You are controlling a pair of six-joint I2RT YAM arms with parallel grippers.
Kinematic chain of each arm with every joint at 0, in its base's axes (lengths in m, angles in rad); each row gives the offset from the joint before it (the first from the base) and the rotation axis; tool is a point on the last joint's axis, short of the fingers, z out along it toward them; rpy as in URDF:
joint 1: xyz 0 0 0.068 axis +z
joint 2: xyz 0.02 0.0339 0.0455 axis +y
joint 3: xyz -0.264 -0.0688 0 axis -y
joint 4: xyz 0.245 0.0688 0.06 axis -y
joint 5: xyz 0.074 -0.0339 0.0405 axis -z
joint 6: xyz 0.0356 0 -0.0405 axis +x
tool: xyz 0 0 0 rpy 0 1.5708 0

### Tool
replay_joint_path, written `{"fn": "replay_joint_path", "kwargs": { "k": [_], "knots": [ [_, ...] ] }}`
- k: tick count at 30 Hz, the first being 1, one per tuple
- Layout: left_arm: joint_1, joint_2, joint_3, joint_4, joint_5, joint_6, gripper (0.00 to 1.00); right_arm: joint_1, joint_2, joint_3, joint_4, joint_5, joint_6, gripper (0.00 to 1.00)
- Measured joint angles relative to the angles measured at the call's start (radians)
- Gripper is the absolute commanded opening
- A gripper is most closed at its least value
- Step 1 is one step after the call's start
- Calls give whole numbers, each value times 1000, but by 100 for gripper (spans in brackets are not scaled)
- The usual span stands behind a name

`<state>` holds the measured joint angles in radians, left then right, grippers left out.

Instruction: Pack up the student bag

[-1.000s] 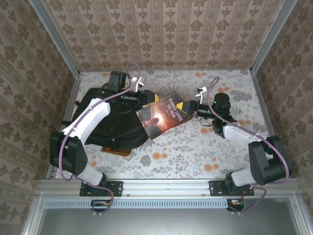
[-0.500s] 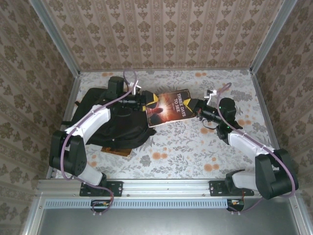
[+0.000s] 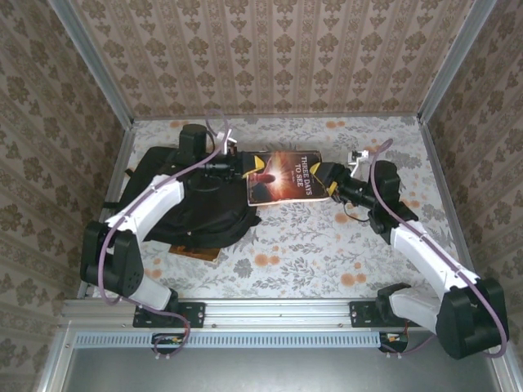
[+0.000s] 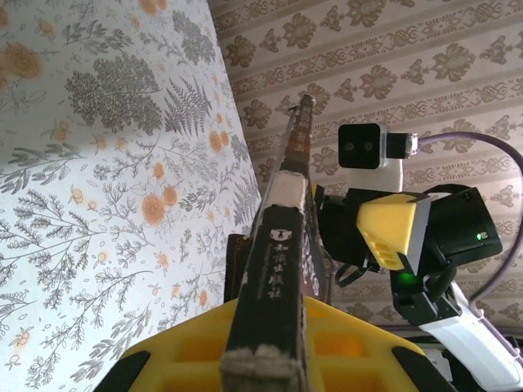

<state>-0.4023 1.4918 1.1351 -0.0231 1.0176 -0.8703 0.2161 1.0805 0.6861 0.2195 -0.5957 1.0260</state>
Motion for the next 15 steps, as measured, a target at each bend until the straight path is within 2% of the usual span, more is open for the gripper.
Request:
{"fn": "replay_joint_path", "kwargs": {
  "k": [6,10,15],
  "knots": [
    [5,-57,0,-4,4,18,0,-86,-40,42,-159,-19,-121,99],
    [5,-63,0,-2,14,18,0,-137,-13,42,-167,-107,-134,100],
    [-3,-63,0,4,23,18,0,-134,-2,39,-97,-212,-109,100]
  ]
}}
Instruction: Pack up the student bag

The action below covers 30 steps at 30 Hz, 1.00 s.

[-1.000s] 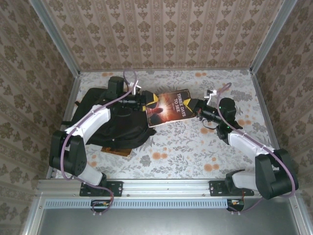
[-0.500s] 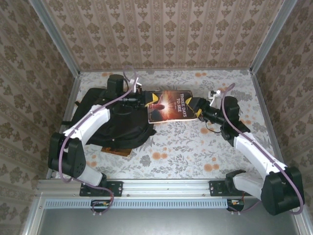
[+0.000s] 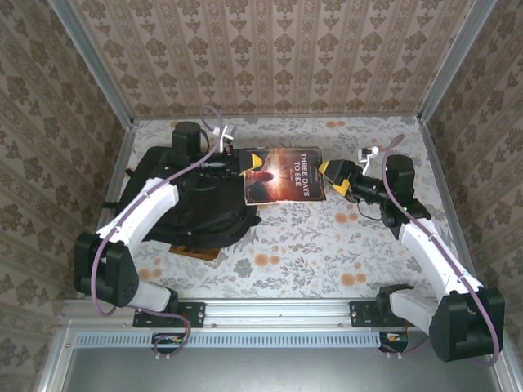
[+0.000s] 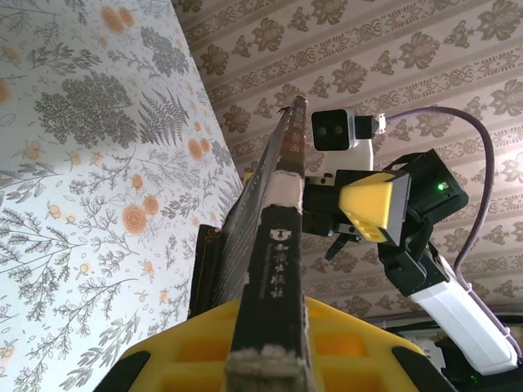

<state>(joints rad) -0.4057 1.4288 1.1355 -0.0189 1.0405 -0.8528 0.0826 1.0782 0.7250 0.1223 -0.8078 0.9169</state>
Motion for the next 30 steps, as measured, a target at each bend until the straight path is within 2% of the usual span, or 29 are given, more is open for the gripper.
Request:
{"fn": "replay_joint_path", "kwargs": {
  "k": [8,9,16,18,25,30],
  "knots": [
    [-42,0,5,9,20,-1,0,28,77,0,72,-57,32,99],
    [-50,0,5,11,21,-1,0,28,81,0,81,-58,34,96],
    [-74,0,9,-5,21,-1,0,55,112,8,214,-106,117,52],
    [-70,0,18,-17,19,4,0,58,106,9,229,-113,127,44],
    [-56,0,42,-57,26,23,0,57,34,8,211,-113,130,40],
    [-36,-1,53,-104,20,61,0,57,16,-11,224,-108,153,26]
  ]
}}
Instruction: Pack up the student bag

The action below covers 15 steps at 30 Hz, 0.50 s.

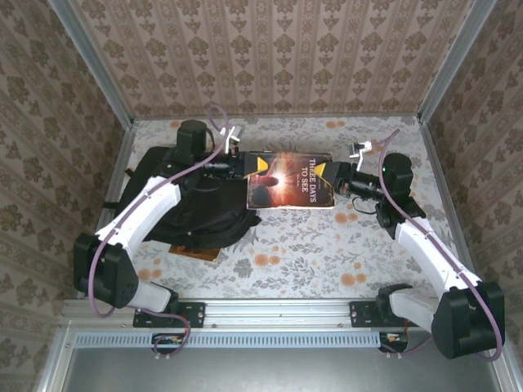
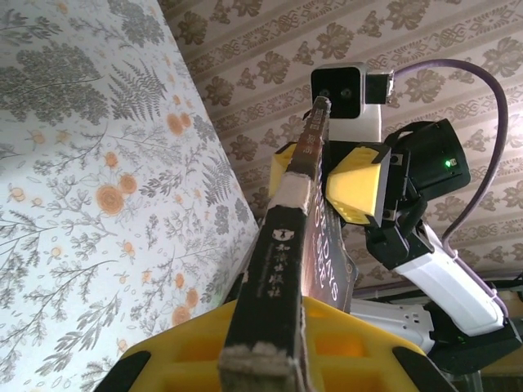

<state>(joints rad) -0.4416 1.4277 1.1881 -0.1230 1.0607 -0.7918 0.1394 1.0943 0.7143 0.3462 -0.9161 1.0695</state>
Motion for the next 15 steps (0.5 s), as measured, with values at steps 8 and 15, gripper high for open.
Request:
{"fn": "replay_joint_path", "kwargs": {
  "k": [8,15],
  "knots": [
    [-6,0,34,-116,-54,89,41,-1,-5,-49,62,8,80,0],
    [-3,-23,130,-399,-411,258,56,-35,-162,-59,-175,167,-45,0]
  ]
}}
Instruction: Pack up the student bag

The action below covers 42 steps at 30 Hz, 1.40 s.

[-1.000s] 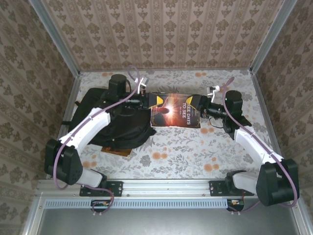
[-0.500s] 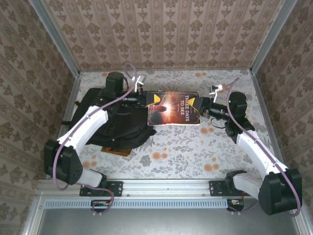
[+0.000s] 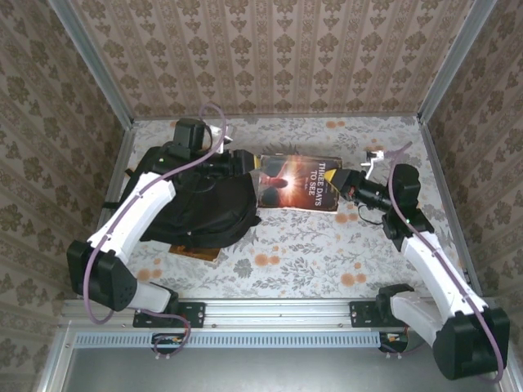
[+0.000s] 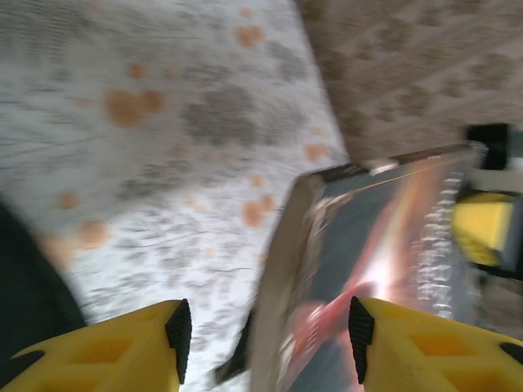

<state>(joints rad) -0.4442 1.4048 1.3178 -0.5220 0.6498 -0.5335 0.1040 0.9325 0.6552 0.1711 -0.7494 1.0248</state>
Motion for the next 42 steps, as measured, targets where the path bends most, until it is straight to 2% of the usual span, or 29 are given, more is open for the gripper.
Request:
{"fn": "replay_joint_path", "kwargs": {
  "k": [3,7,11,14,22,30,35,42],
  "knots": [
    [-26,3,31,-106,-155,68,57,-7,-63,0,-147,106,-67,0],
    [-125,46,67,-227,-340,147,60,-13,-106,0,-308,228,-136,0],
    [-220,113,88,-322,-486,208,64,-22,-116,-9,-388,286,-174,0],
    [-258,147,92,-377,-558,242,65,-28,-121,-31,-410,301,-188,0],
    [-295,216,105,-458,-641,296,66,-48,-121,-62,-421,296,-193,0],
    [-295,244,111,-484,-709,320,62,-76,-121,-90,-399,279,-192,0],
    [-295,245,114,-488,-723,329,48,-79,-120,-106,-397,267,-188,0],
    [-295,245,125,-504,-727,337,36,-81,-116,-108,-379,263,-185,0]
  ]
}}
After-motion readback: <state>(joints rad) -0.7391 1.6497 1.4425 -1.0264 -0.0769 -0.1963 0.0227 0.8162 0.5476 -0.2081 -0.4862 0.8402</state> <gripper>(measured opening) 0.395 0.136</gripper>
